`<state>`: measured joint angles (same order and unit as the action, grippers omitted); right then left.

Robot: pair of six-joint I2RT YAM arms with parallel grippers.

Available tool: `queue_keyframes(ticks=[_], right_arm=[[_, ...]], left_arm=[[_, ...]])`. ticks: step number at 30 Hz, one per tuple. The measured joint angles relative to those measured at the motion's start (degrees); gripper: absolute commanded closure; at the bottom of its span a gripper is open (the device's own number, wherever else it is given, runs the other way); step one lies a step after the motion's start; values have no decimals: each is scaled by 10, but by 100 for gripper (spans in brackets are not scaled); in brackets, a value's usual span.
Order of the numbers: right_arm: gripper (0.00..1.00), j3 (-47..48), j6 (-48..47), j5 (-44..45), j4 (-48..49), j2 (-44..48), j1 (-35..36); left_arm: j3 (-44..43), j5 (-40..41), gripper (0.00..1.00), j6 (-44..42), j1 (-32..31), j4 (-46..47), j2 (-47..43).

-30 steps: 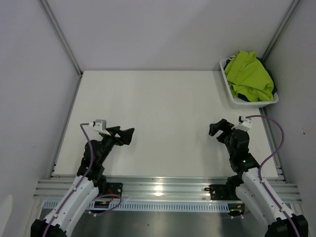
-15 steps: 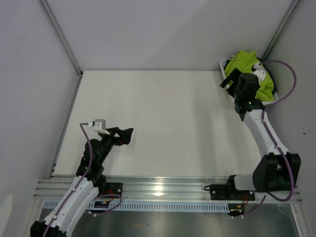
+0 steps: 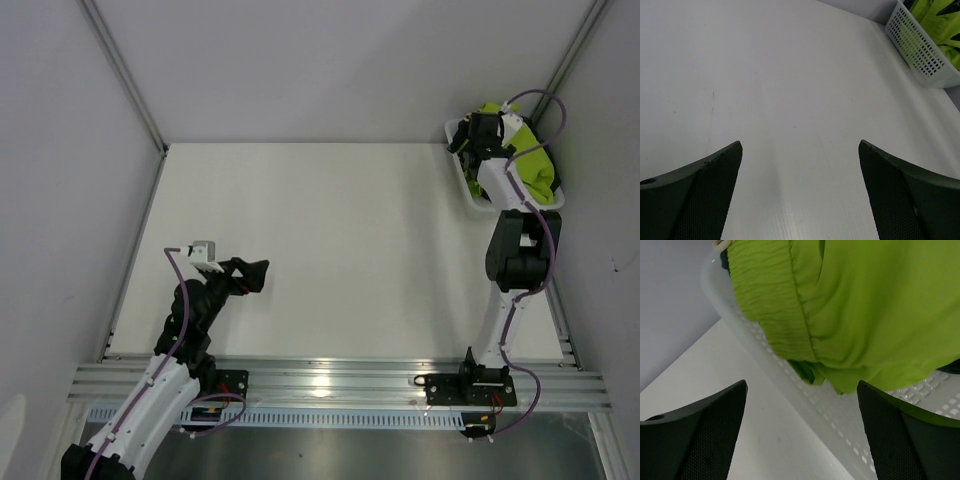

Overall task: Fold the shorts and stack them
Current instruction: Grab the shorts from the pile

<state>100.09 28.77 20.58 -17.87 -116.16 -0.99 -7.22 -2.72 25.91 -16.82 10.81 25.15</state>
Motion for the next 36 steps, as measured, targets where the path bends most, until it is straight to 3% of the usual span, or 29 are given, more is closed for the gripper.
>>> queue_keyframes(ticks=[7,12,13,14,15,16,17,20,28,36], right_arm=[[10,189,-12,47,-31,-144,-7],[15,271,-16,57,-43,-210,-9],[31,278,-16,60,-43,-218,-8],[31,288,-17,63,-47,-227,-8],[49,293,-15,69,-47,-234,-8],[56,294,-19,74,-49,-238,-7],[75,291,-18,78,-46,-239,-6],[99,273,-20,90,-27,-236,-2],[100,233,-23,127,-24,-183,18],[100,127,-45,124,-23,79,67]], left_arm=[[-1,0,1,0,0,-1,9],[-1,0,1,0,0,-2,11],[-1,0,1,0,0,-2,11],[-1,0,1,0,0,-2,11],[-1,0,1,0,0,-2,11],[-1,0,1,0,0,-2,11],[-1,0,1,0,0,-2,12],[-1,0,1,0,0,-2,16],[-3,0,1,0,0,-3,26],[-5,0,1,0,0,-2,26]])
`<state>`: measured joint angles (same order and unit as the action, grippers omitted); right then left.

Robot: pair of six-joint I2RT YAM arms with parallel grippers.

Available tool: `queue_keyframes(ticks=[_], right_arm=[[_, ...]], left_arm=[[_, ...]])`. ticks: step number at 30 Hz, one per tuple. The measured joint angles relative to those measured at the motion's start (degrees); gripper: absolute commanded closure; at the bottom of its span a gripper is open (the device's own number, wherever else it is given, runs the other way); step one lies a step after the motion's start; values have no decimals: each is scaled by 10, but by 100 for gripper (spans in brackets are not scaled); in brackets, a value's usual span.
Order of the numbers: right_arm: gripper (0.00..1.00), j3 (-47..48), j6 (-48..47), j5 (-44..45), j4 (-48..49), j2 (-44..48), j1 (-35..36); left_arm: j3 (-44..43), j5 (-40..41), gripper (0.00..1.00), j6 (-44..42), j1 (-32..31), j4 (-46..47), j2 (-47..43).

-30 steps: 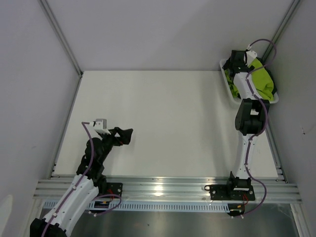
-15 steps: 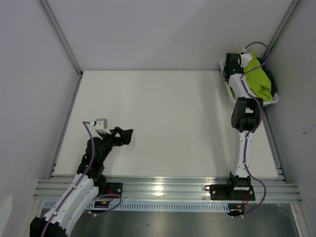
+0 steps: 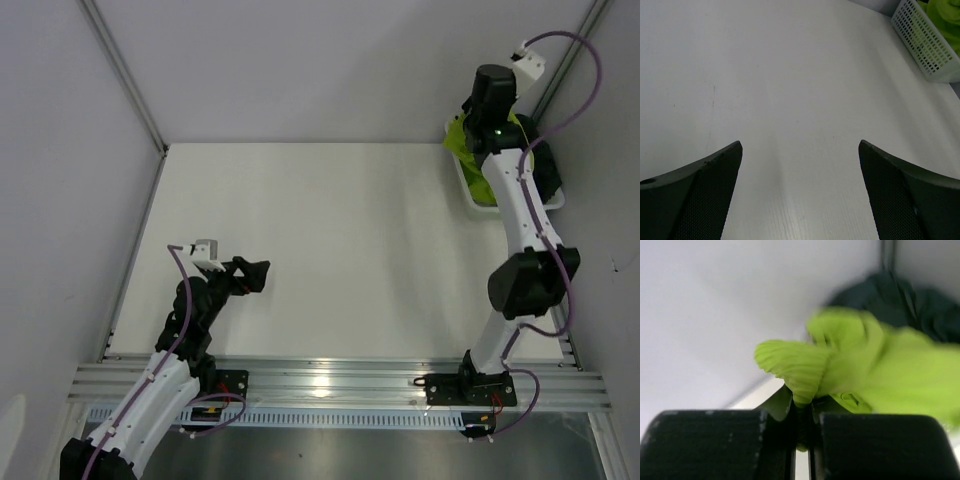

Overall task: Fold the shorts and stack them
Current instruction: Grab the shorts from the pile, then move the shorts to the center of the board

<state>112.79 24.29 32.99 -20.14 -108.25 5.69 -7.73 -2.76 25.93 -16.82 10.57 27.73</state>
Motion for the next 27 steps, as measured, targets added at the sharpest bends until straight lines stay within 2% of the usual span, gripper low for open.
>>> queue_keyframes(ticks=[4,9,16,19,23,27], right_arm=[[100,-9,-18,-53,20,127,23],[100,-70,-51,-129,61,284,59],[100,8,-40,-304,13,336,86],[100,12,-18,-383,-24,349,108],[100,-17,7,-443,-64,367,165],[100,-109,19,-452,-84,398,238]], left_arm=[[0,-4,1,0,0,0,0],[0,-5,1,0,0,4,0],[0,-13,1,-1,0,9,0],[0,-16,1,-1,0,9,0],[0,-19,1,-1,0,9,-8],[0,-23,1,-1,0,10,-21]])
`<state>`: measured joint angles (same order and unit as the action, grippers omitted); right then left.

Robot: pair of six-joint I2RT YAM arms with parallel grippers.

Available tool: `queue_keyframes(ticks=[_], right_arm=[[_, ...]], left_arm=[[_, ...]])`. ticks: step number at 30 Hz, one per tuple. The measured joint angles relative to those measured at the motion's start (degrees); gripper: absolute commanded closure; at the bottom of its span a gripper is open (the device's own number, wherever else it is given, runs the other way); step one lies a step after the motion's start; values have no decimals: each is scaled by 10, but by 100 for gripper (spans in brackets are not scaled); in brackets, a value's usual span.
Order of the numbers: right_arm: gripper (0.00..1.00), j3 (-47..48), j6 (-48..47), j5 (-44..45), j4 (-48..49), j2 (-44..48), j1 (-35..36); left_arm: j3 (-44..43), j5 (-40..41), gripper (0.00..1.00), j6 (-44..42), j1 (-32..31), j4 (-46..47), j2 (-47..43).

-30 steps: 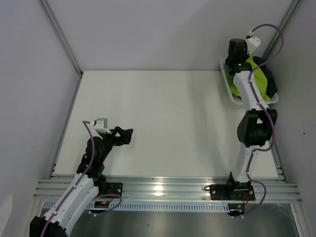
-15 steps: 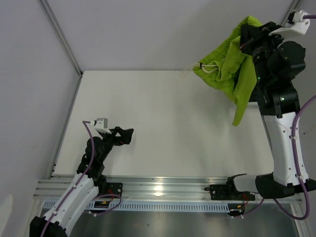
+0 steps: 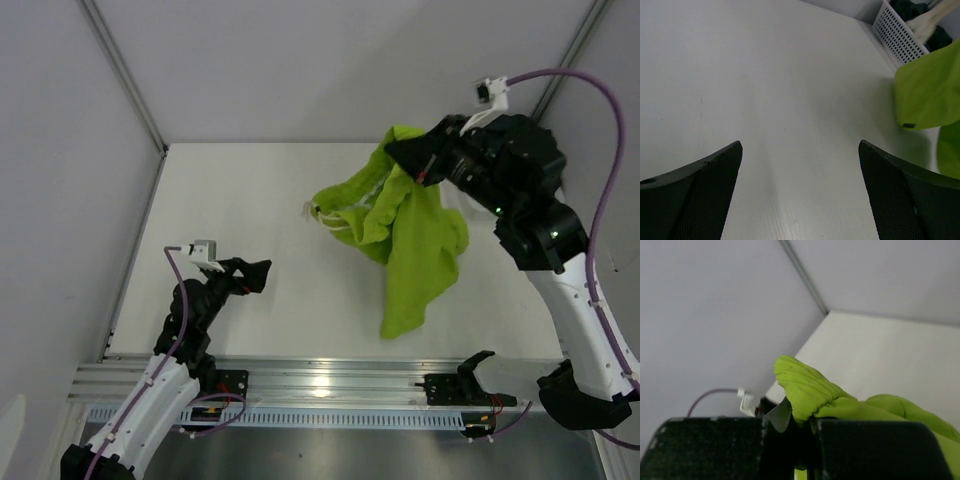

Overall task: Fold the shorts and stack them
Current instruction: Move the shorts to the center of the board

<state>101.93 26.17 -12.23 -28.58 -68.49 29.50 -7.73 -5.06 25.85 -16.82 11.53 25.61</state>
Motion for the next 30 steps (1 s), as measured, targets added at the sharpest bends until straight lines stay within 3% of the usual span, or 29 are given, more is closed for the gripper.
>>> queue_keyframes(ticks=[4,11,21,25,30], right_arm=[[100,-91,2,12,-16,7,73],[99,-136,-25,57,-61,-68,198],[89,-419,17,160,-75,25,221],[71,-458,36,206,-89,40,221],[35,-466,54,255,-98,35,221]], left_arm=[[0,-8,1,0,0,1,-18],[0,38,1,1,0,-33,-64],[0,40,1,0,0,-32,-59],[0,2,1,1,0,-12,-7],[0,-44,1,1,0,5,37]])
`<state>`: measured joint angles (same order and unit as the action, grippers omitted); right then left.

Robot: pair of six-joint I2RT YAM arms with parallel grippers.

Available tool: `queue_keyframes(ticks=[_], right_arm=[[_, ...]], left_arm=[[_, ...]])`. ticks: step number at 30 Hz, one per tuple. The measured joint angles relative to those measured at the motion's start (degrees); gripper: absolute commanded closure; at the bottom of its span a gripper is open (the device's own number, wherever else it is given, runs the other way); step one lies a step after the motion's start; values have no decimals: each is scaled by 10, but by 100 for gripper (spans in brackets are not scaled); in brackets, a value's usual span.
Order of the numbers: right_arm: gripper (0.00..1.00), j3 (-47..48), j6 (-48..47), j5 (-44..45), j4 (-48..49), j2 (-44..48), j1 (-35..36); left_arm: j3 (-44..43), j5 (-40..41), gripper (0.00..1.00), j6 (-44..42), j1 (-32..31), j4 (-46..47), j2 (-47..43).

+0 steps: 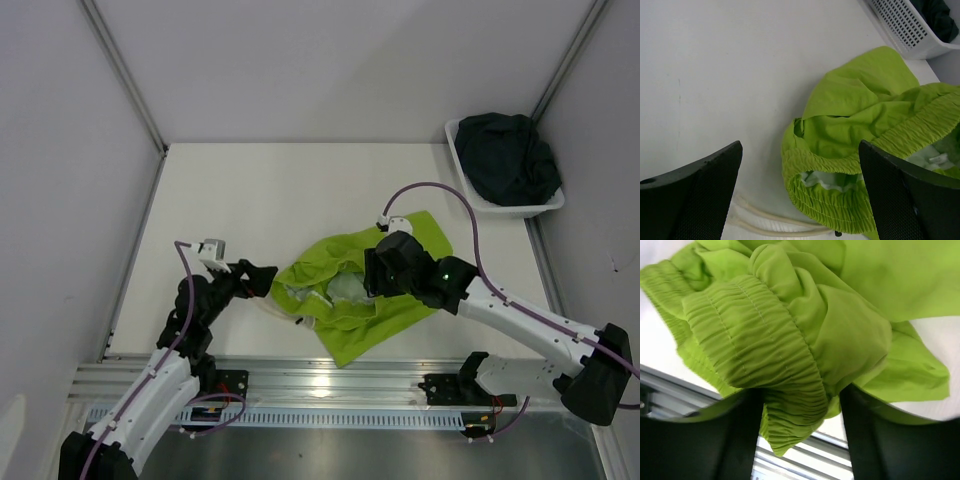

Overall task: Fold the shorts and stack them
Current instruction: Move the shorts to the center of the board, then flatten the shorts out

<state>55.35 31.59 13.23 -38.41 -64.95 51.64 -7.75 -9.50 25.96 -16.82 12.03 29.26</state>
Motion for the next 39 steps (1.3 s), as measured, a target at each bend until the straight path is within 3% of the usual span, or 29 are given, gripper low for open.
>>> queue_keyframes(ticks=[1,4,15,21,23,24,27,30,39], right_arm=[[28,0,3,7,-2,-3,0],[20,0,9,29,-9,-10,0],[28,11,30,111,-63,-59,3],[29,28,72,163,-124,-83,44],[44,36,87,177,-147,-90,63],[59,40,94,183,-158,-93,73],[86,47,112,194,-177,-103,91],[95,48,128,209,-192,-113,94],[100,89,119,248,-204,-136,69]], left_arm=[[0,-8,1,0,0,3,3],[0,-29,1,5,0,11,3],[-8,-73,1,36,0,-35,-14],[-31,-76,1,35,0,-59,-27],[-34,-77,1,35,-2,-58,-13],[-35,-78,1,34,-4,-58,-4],[-35,-78,1,31,-8,-58,21],[-35,-77,1,25,-18,-59,34],[-58,-20,1,-17,-139,-58,73]])
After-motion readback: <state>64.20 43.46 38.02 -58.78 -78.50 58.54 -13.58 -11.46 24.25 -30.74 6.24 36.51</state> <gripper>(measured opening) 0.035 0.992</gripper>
